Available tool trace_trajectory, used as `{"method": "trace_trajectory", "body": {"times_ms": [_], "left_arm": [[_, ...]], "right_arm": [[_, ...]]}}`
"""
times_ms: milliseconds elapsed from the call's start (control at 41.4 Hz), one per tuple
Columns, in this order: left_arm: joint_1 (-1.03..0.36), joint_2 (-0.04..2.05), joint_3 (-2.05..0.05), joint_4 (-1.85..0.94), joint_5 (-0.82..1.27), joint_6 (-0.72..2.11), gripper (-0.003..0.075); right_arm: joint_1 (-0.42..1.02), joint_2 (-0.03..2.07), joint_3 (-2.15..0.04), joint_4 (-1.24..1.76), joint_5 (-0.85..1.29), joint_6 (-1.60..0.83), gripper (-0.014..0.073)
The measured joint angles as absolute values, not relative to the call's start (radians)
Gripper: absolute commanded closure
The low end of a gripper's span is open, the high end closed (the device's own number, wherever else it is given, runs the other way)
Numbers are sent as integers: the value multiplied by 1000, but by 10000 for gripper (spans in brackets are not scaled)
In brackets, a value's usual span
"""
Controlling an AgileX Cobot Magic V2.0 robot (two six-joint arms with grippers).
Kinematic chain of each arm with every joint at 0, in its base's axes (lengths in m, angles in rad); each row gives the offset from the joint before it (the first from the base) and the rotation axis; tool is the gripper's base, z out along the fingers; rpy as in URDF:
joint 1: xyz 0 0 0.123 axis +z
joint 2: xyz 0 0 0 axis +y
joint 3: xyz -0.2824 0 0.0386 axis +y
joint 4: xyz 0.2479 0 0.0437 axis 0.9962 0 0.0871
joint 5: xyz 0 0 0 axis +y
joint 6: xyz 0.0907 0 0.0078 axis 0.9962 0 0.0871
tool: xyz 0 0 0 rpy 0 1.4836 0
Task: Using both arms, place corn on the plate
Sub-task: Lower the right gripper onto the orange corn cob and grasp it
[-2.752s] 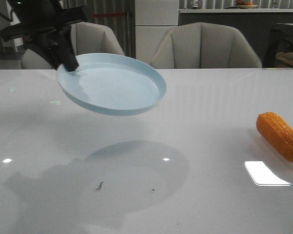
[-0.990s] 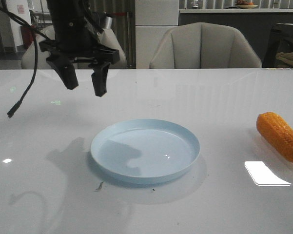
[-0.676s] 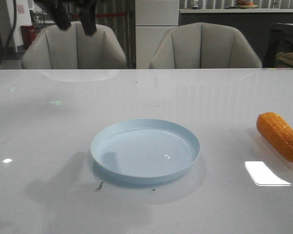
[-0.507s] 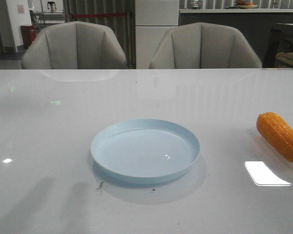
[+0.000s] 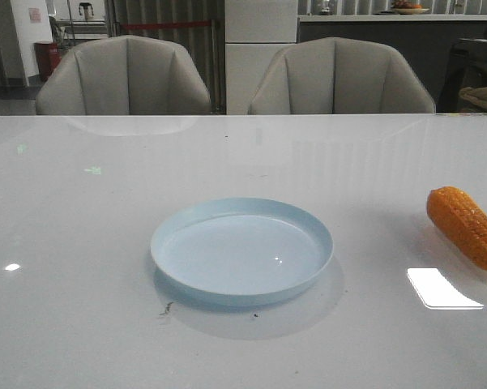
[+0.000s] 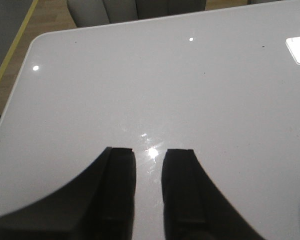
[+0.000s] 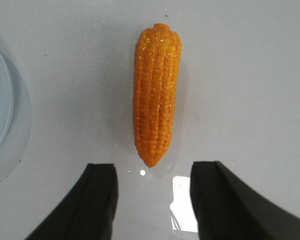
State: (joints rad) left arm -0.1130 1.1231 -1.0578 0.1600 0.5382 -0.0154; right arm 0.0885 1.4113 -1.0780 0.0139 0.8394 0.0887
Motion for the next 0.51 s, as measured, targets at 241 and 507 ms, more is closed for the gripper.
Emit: {"method": "trace_trajectory", "body": {"times_ms": [241,507], "left_arm": [[-113,913,-739,153,449,-15,576],[-113,827,-647,147,445,-17,594]], "right_arm": [[89,1615,-1230,0,865,91,146],[89,1787,-1307,-38,869,91,144]]}}
